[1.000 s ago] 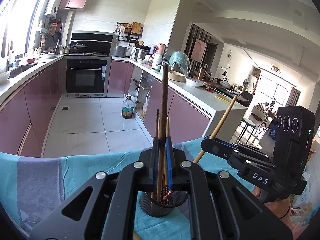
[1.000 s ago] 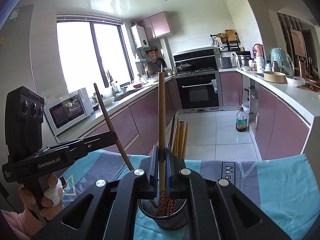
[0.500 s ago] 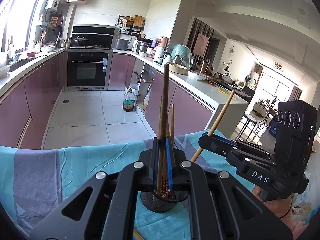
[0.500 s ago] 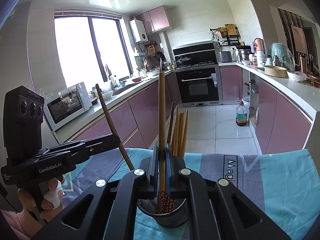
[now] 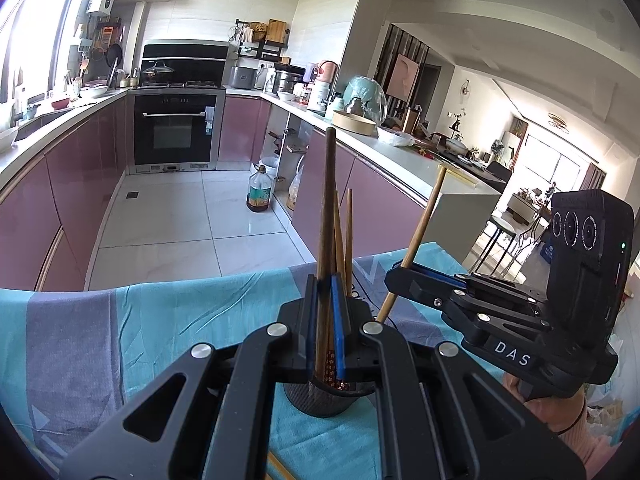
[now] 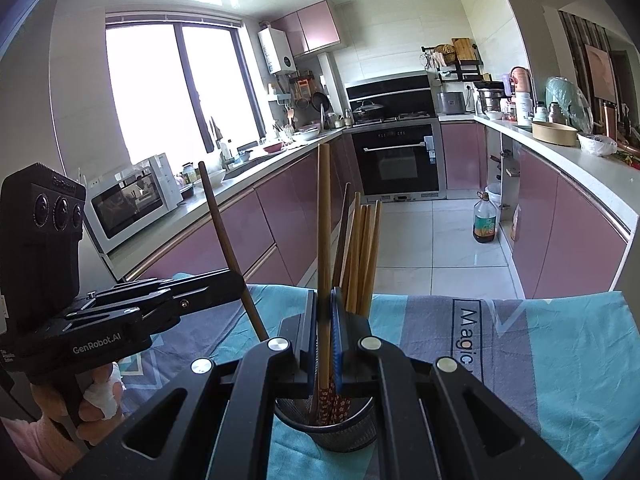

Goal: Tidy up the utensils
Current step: 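Lower the held chopstick into the mesh cup with the right gripper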

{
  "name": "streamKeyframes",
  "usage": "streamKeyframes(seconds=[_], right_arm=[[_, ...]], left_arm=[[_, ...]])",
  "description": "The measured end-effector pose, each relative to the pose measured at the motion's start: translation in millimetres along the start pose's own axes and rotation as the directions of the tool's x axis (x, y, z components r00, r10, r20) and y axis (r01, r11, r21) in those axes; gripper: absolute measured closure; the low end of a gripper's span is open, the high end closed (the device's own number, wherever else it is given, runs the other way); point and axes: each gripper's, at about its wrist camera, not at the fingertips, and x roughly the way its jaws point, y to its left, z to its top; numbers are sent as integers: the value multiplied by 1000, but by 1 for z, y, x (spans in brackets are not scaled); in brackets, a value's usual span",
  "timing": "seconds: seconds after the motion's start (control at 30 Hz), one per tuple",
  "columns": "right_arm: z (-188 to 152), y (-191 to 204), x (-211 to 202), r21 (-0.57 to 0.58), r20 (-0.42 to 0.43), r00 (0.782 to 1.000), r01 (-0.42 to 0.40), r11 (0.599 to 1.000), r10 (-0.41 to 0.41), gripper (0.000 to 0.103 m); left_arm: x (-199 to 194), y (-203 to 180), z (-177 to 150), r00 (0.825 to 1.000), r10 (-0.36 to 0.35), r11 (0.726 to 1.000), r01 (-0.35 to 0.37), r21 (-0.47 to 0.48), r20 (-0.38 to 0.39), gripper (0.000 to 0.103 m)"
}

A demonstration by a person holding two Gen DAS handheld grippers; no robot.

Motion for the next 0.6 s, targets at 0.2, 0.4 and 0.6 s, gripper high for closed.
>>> streamKeyframes(seconds=[0.2,0.4,0.6], right_arm=[[-5,0,8,3,-25,1000,-2,1000,2,98],[-5,-2,14,7,-35,999,0,1000,0,98],[-3,-8,21,26,-41,999,8,1000,-7,98]], left_arm=[[10,2,-6,1000,-7,1000,7,0,-29,96],[22,5,-1,999,-2,1000,2,0,-46,96],[37,10,-3,998,-3,1000,3,1,-69,96]])
